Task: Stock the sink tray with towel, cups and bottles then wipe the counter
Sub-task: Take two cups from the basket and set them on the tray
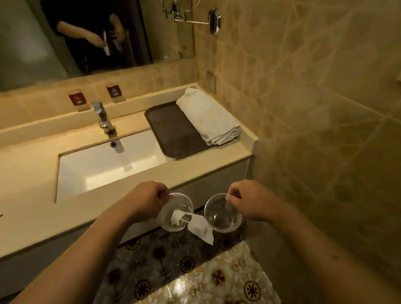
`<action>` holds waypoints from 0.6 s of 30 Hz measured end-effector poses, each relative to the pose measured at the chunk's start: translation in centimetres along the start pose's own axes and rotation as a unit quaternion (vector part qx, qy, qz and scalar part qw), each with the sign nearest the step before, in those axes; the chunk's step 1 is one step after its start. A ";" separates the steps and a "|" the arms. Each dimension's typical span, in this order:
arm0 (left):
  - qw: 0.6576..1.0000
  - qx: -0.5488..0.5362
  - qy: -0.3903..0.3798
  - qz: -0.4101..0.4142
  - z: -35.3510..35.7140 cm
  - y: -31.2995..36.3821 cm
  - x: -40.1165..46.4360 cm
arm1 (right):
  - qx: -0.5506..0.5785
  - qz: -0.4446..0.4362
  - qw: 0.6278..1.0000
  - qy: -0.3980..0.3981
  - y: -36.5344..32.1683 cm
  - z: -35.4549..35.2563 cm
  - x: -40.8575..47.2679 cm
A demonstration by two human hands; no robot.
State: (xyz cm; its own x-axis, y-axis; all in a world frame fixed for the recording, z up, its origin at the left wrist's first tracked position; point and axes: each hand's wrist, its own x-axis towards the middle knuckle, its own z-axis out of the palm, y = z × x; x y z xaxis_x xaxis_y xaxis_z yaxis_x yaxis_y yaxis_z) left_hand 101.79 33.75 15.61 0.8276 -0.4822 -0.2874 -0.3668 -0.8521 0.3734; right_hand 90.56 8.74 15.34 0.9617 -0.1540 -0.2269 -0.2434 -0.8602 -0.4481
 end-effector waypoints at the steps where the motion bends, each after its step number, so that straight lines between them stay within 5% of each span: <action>1: 1.000 -0.013 0.006 -0.017 -0.5 -0.1 1.2 | -0.004 -0.004 1.000 0.002 0.3 -0.9 2.0; 18: 0.974 -0.160 0.106 -0.124 -10.3 -8.3 24.8 | -0.004 -0.060 0.998 -0.031 -2.8 -6.3 31.2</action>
State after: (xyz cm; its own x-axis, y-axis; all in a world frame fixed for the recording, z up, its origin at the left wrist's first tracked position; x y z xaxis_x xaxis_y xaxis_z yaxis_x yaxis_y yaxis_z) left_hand 129.77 30.92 14.50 0.9552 -0.1881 -0.2286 -0.0211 -0.8135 0.5812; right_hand 122.02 3.30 15.00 0.9741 -0.0197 -0.2253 -0.1259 -0.8748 -0.4678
